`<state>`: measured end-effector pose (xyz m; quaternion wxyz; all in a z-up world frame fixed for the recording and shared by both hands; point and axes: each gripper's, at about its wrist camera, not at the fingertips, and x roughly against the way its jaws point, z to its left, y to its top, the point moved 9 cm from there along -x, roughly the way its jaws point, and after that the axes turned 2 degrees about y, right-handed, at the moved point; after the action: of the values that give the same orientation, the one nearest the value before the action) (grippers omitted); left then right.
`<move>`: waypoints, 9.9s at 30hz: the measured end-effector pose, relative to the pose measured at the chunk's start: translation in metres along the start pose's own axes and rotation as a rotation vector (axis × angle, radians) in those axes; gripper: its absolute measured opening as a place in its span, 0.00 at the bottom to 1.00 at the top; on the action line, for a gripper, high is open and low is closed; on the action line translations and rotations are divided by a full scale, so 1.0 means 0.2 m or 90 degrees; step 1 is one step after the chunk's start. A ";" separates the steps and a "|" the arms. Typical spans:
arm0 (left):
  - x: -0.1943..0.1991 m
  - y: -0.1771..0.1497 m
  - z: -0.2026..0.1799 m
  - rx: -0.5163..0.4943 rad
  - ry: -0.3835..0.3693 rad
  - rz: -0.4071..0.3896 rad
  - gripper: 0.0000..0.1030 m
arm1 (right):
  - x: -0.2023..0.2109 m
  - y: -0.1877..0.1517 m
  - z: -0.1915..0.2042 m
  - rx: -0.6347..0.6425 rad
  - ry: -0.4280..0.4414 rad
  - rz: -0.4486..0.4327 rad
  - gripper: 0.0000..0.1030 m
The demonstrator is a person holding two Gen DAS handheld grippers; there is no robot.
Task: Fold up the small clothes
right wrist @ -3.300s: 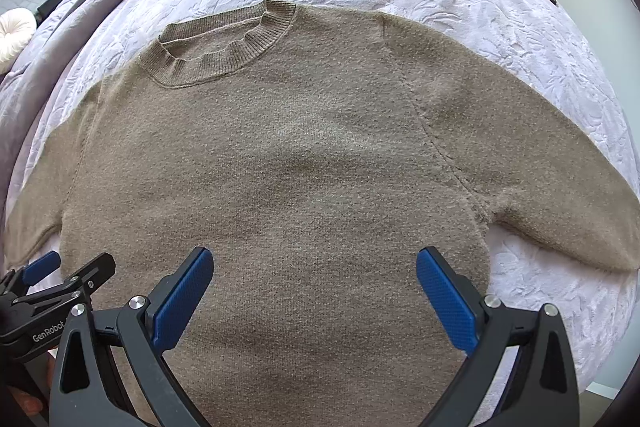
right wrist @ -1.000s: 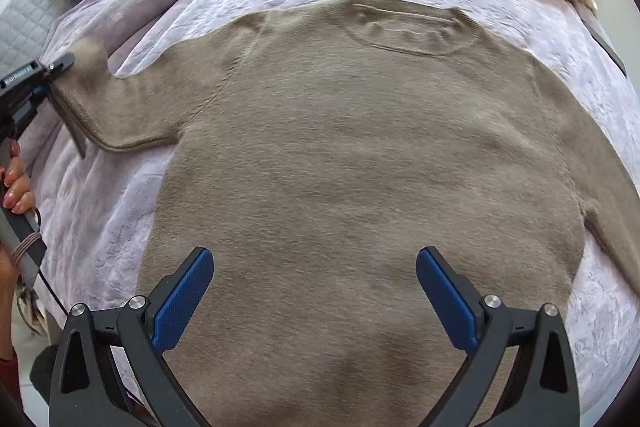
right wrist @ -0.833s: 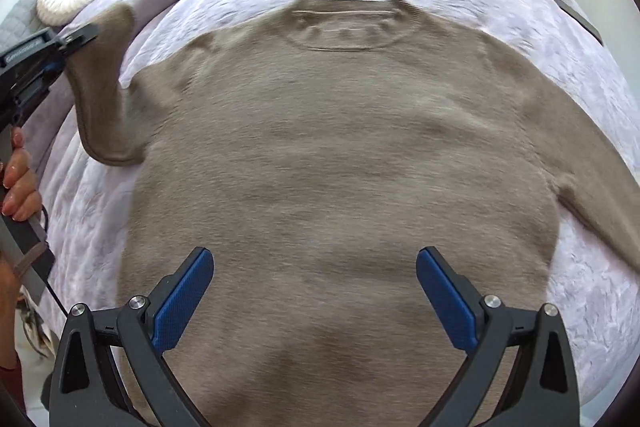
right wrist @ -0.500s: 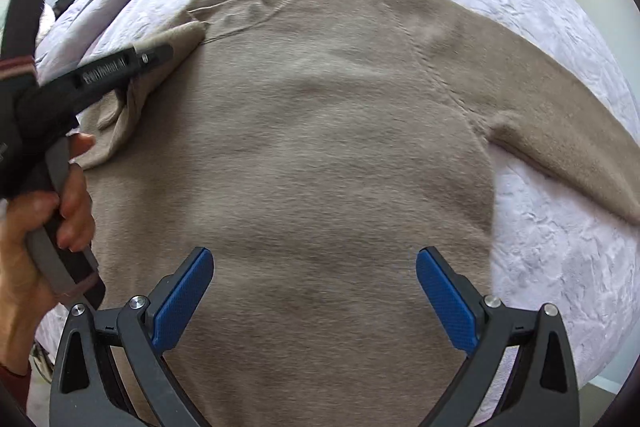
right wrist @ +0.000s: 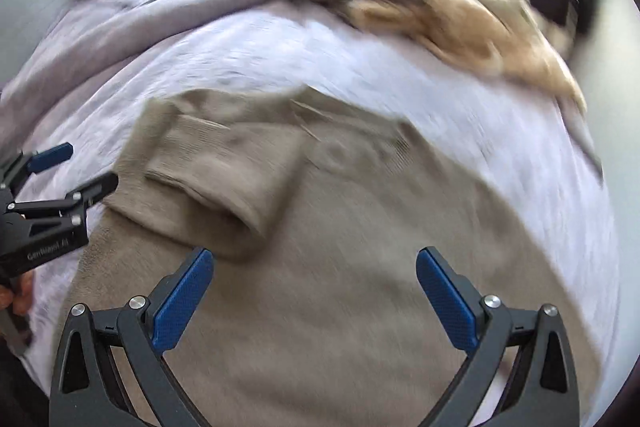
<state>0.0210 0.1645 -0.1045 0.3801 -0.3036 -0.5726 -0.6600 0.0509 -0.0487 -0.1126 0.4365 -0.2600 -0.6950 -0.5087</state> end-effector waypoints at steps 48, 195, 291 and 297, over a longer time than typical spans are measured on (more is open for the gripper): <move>-0.50 0.39 -0.09 0.078 -0.191 0.125 0.10 | -0.31 -0.35 -0.80 -0.607 0.239 -0.026 0.07; -0.02 -0.10 -0.36 0.116 -0.149 0.151 1.00 | -0.34 -0.14 -0.24 -0.386 0.323 0.037 0.37; -0.36 0.04 -0.10 0.078 -0.038 0.133 0.99 | -0.14 -0.74 -0.85 -0.361 0.113 0.060 0.09; -0.37 -0.01 -0.02 0.092 -0.052 0.158 0.99 | 0.05 -0.79 -1.00 -0.481 0.138 -0.018 0.47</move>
<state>0.0592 0.1715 -0.1681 0.4561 -0.3705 -0.5916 -0.5520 -0.0122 -0.2918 -0.1586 0.3738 -0.3378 -0.4123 -0.7591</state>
